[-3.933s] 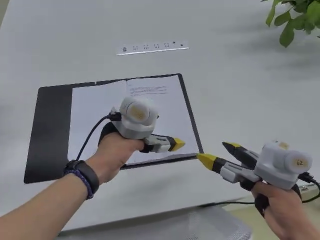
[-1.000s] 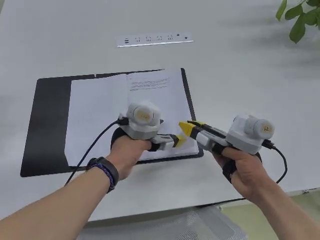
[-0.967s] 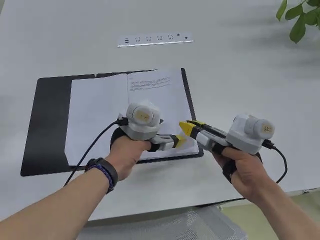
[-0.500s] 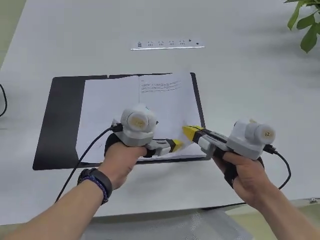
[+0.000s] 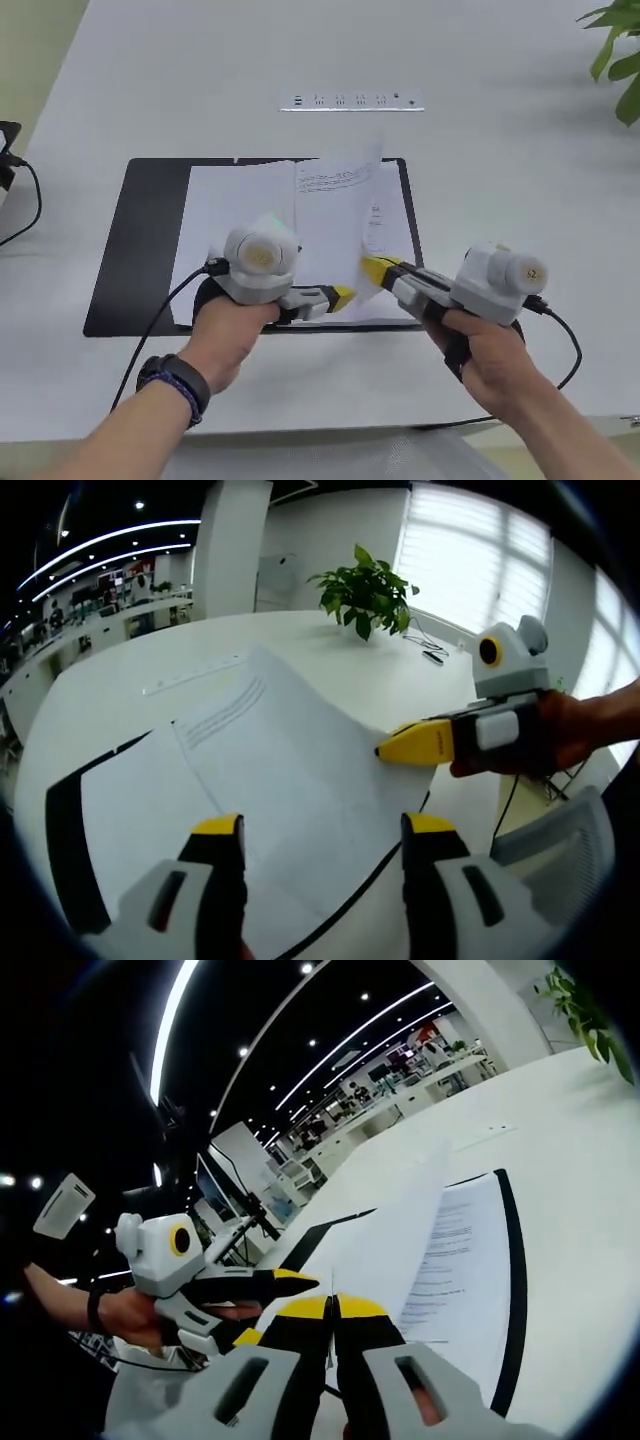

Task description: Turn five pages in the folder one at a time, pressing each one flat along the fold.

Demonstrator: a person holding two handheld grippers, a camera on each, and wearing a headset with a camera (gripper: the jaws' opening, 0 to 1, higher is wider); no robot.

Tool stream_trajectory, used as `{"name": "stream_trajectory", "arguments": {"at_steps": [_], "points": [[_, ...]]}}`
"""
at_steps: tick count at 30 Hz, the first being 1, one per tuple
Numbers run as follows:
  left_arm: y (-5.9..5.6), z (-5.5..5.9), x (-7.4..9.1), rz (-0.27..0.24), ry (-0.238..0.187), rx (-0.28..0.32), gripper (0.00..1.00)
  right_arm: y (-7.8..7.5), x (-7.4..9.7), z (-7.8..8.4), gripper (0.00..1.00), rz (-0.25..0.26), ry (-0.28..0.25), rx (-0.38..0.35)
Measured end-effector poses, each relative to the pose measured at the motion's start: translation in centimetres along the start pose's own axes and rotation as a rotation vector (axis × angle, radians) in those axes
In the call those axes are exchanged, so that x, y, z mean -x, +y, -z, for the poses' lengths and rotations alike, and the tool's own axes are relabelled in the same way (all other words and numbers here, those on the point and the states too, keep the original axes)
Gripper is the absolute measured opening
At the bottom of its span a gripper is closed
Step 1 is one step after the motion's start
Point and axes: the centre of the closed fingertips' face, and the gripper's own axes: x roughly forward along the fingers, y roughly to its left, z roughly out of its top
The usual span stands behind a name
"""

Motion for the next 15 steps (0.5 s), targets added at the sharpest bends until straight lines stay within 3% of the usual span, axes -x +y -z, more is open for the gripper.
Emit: {"name": "stream_trajectory", "arguments": {"at_steps": [9, 15], "points": [[1.1, 0.4, 2.2, -0.050, -0.015, 0.027, 0.64, 1.4, -1.1, -0.4, 0.00, -0.022, -0.025, -0.019], [2.4, 1.2, 4.1, -0.097, -0.020, 0.038, 0.64, 2.4, -1.9, -0.1, 0.00, -0.039, -0.035, -0.039]]}}
